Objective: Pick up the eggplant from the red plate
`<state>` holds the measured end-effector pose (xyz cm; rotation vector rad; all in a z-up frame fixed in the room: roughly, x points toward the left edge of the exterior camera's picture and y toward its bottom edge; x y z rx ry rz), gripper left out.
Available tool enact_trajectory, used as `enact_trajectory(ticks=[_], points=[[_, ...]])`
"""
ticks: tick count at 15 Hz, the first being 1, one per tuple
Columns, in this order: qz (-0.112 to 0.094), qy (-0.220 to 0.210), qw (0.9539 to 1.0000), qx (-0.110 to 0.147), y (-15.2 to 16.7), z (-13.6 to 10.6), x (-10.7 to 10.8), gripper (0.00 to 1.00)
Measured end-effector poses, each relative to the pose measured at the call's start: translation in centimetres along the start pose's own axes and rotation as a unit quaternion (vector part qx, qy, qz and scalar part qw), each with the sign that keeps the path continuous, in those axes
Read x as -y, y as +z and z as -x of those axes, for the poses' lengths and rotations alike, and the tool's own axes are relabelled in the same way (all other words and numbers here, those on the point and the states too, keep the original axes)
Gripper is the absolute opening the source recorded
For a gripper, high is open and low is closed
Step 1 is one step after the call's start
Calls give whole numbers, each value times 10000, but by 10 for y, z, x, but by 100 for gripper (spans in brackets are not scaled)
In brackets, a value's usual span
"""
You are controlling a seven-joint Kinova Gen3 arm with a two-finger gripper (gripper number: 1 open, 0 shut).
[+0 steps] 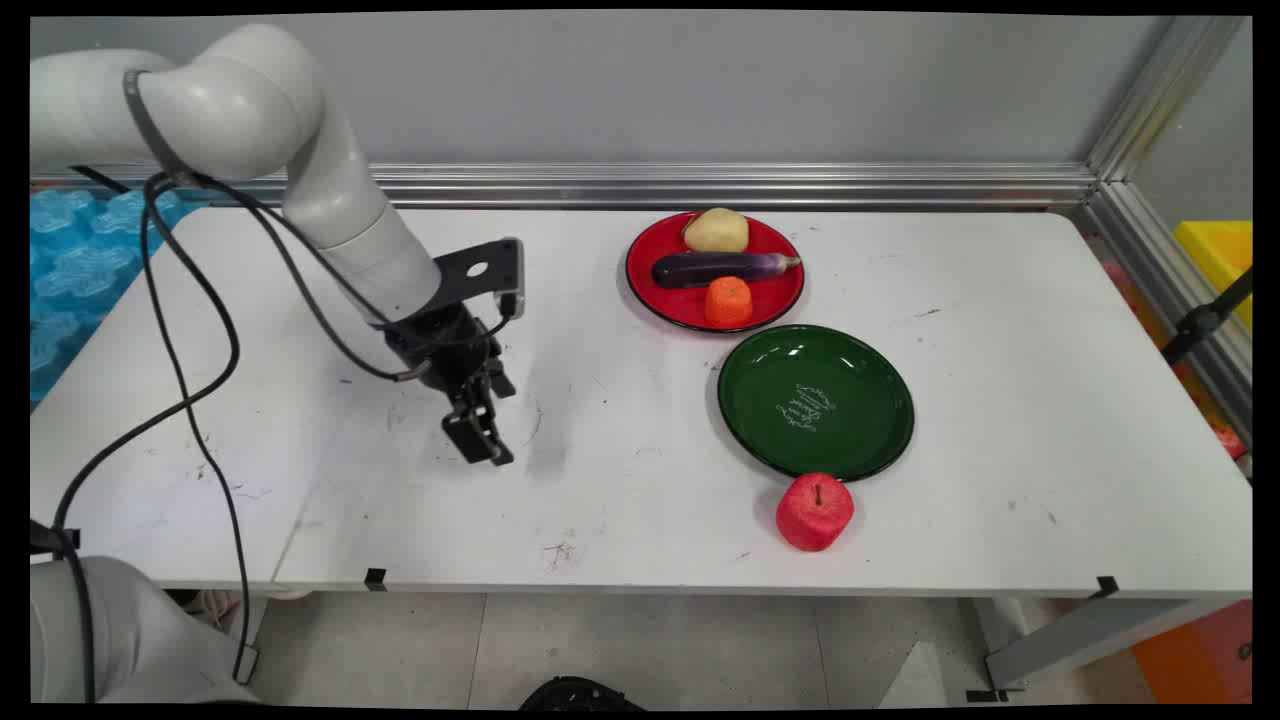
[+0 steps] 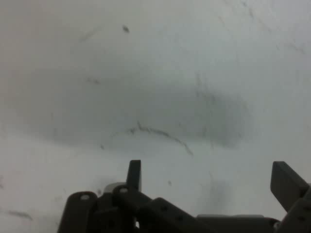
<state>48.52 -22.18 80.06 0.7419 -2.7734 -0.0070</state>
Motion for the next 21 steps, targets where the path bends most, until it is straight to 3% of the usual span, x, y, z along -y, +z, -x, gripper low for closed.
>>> enact_trajectory(ticks=[5, 12, 16, 21], points=[[-287, 124, 9987, -405, 5, -37, 26, 100], [-806, 369, 9907, -1036, 12, -96, 89, 100], [-1036, 387, 9852, -1312, 18, -118, 124, 100], [-1158, 328, 9813, -1503, 33, -134, 159, 100]])
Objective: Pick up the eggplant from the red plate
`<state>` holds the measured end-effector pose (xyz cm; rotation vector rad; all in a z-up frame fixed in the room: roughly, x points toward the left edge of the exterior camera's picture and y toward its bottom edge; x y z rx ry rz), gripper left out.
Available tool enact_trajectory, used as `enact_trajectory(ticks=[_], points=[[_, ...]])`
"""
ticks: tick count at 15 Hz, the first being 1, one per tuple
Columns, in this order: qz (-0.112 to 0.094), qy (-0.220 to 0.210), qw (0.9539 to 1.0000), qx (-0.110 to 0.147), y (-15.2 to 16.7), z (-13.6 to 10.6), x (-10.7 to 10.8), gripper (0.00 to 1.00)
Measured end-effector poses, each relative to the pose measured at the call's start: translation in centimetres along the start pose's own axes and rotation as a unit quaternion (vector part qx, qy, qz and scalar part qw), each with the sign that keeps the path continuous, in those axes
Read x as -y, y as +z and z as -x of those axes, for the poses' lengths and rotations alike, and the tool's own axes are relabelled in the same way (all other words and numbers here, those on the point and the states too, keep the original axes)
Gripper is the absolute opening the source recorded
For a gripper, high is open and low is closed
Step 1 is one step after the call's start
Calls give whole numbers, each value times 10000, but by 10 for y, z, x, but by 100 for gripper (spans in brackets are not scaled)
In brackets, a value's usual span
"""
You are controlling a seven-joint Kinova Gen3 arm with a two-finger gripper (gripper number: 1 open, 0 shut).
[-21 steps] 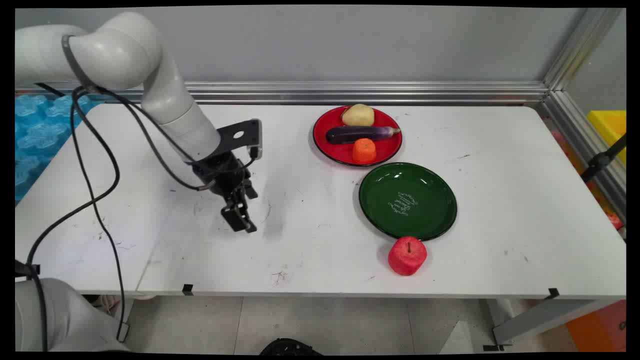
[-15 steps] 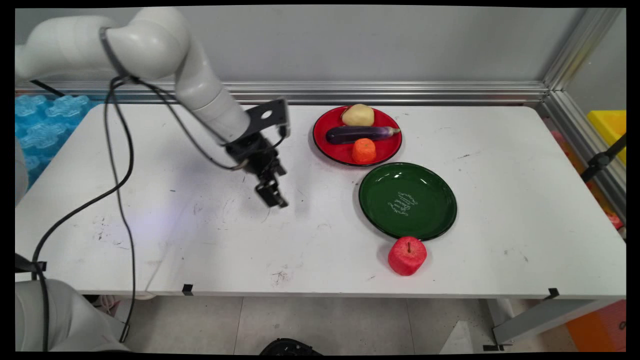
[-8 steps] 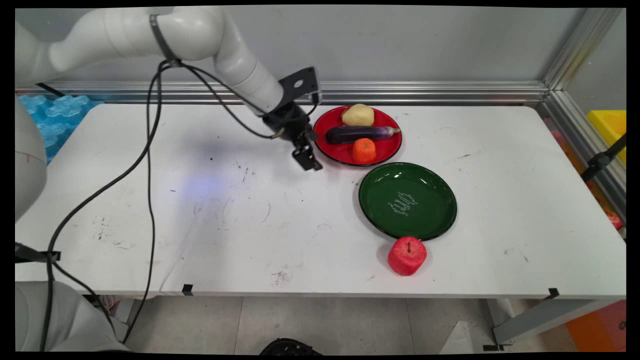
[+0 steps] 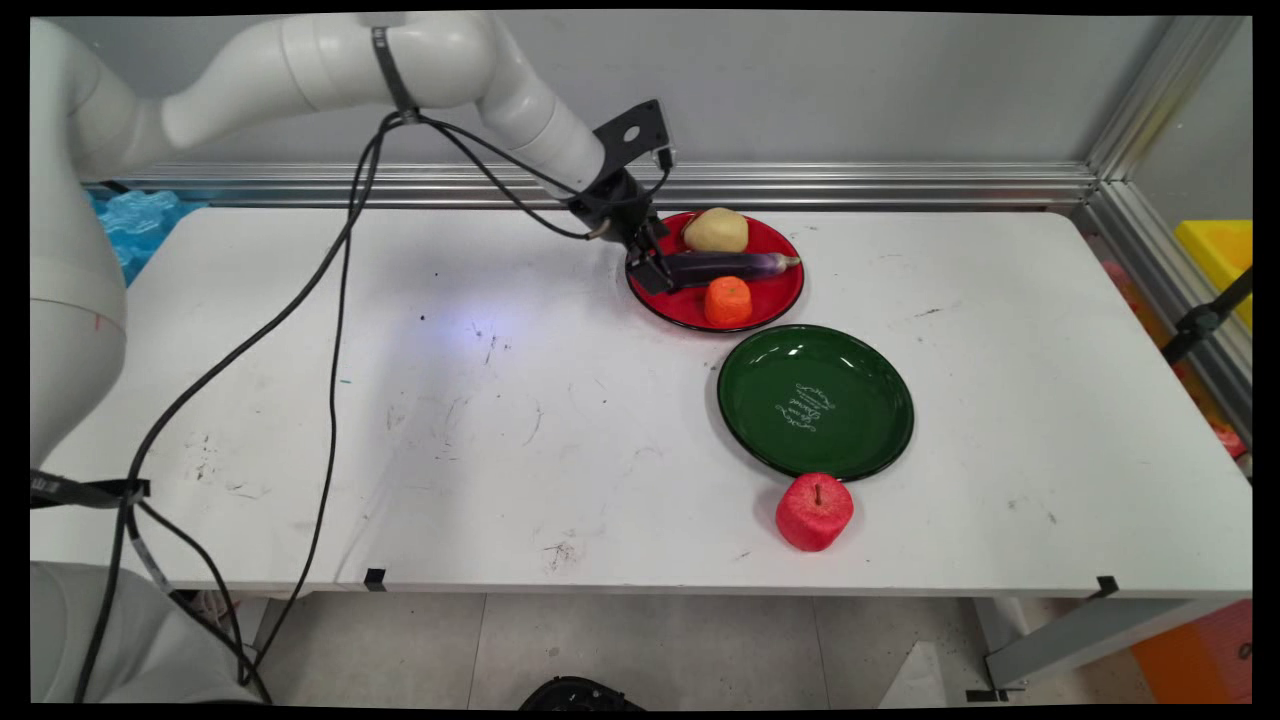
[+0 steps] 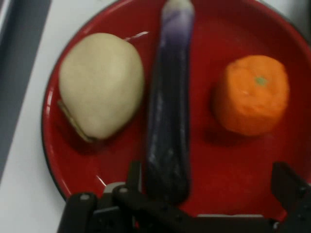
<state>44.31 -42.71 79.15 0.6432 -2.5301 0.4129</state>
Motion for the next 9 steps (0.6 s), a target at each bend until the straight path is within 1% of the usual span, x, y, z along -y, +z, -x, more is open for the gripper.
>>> enact_trajectory(ticks=[4, 9], points=[[-53, -19, 9999, -112, 24, -3, 19, 100], [-25, -21, 9998, -191, 46, -5, 30, 100]])
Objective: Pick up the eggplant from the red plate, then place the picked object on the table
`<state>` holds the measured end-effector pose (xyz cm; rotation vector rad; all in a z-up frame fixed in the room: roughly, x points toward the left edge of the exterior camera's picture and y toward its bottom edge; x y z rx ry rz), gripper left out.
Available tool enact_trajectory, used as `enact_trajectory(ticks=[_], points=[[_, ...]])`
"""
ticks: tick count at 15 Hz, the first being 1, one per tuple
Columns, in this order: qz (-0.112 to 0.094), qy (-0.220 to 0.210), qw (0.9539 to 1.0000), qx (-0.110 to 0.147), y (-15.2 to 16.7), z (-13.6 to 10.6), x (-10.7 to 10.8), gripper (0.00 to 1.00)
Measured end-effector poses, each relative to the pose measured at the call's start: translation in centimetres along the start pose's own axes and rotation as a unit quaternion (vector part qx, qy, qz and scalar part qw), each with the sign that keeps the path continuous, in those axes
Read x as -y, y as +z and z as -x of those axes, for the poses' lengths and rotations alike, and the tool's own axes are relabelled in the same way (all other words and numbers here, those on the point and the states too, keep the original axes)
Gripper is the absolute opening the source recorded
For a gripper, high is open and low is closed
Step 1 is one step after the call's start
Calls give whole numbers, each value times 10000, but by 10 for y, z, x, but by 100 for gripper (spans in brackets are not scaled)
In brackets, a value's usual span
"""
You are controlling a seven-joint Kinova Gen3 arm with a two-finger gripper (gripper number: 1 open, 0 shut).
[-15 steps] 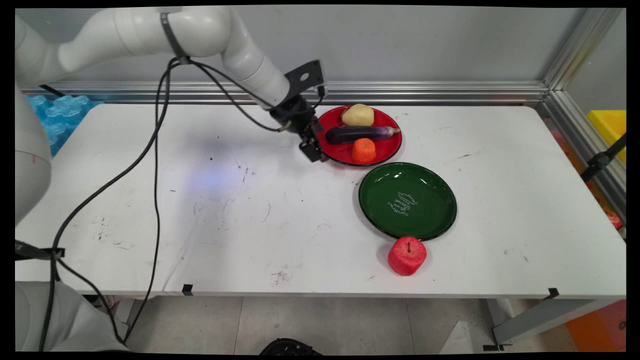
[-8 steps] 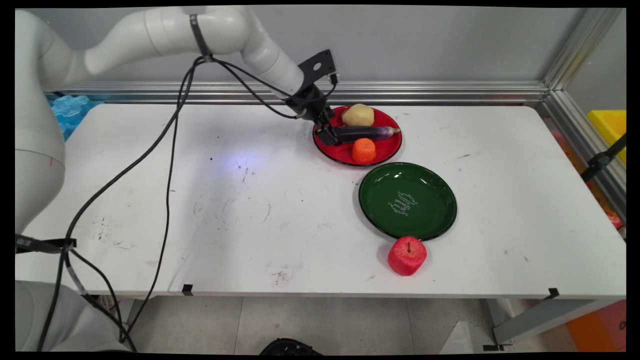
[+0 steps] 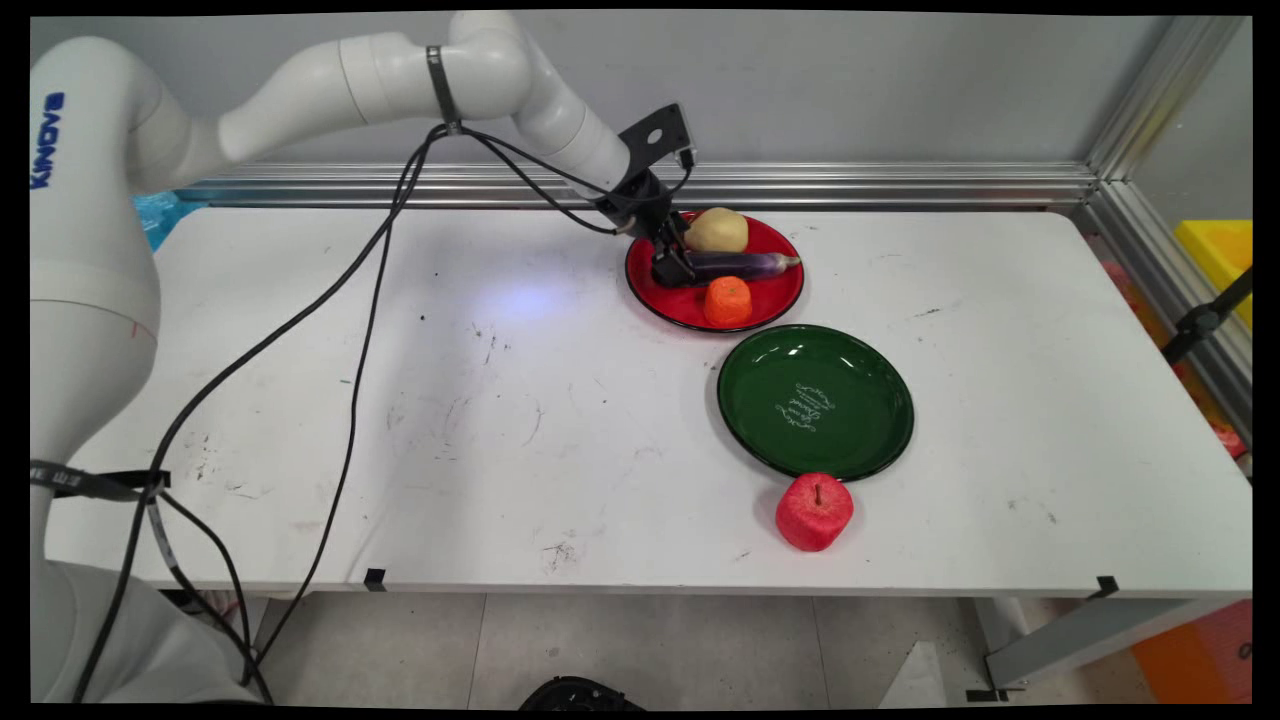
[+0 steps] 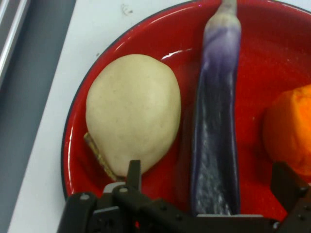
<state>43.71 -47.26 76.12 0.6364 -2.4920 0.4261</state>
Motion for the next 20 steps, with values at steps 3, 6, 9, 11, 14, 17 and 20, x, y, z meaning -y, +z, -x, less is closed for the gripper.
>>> enact_trajectory(ticks=[3, 6, 9, 11, 14, 17, 20], points=[[44, 8, 10000, -12, 8, 0, 3, 100], [81, 19, 10000, -19, 15, 0, 4, 100], [111, 40, 9999, -7, 20, 1, 6, 0], [125, 41, 9999, 8, 21, 2, 6, 0], [159, 36, 9999, 43, 22, 3, 6, 0], [183, 16, 9998, 57, 20, 2, 4, 0], [200, 12, 9998, 38, 16, -4, 2, 0]])
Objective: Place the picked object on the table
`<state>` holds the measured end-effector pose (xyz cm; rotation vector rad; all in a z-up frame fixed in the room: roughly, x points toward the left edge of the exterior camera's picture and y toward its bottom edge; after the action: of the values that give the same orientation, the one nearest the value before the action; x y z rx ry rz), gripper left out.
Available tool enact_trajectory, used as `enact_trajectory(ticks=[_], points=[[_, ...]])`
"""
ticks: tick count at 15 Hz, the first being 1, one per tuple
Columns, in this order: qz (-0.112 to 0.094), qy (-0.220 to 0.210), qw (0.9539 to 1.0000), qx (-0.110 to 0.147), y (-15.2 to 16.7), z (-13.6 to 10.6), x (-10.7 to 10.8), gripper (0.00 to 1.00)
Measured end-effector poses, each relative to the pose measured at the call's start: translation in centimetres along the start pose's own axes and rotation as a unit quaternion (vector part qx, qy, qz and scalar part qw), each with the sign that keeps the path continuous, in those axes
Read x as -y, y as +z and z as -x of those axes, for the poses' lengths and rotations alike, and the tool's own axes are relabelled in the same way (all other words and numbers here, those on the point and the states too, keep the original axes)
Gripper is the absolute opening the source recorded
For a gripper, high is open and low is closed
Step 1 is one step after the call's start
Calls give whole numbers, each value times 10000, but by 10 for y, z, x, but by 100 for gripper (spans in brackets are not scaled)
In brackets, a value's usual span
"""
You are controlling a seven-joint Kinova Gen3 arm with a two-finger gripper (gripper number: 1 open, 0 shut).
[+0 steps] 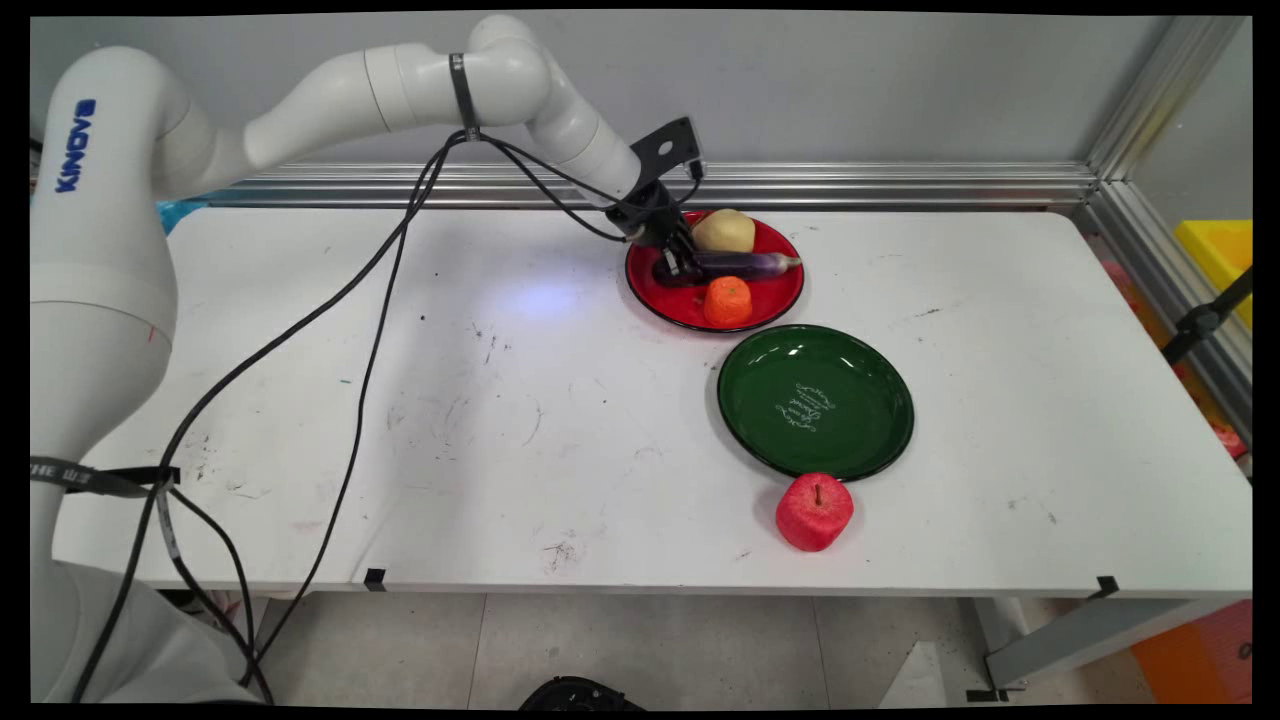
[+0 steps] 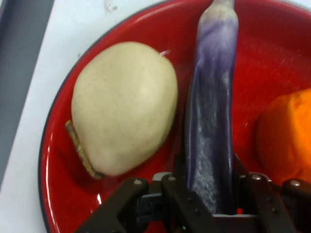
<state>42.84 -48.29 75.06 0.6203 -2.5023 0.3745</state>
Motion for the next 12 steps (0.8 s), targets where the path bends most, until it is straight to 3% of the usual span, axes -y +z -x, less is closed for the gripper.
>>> enact_trajectory(ticks=[6, 12], points=[[-31, 85, 9999, -108, -18, -27, -6, 0], [-18, 148, 9996, -247, -42, -62, -27, 0]])
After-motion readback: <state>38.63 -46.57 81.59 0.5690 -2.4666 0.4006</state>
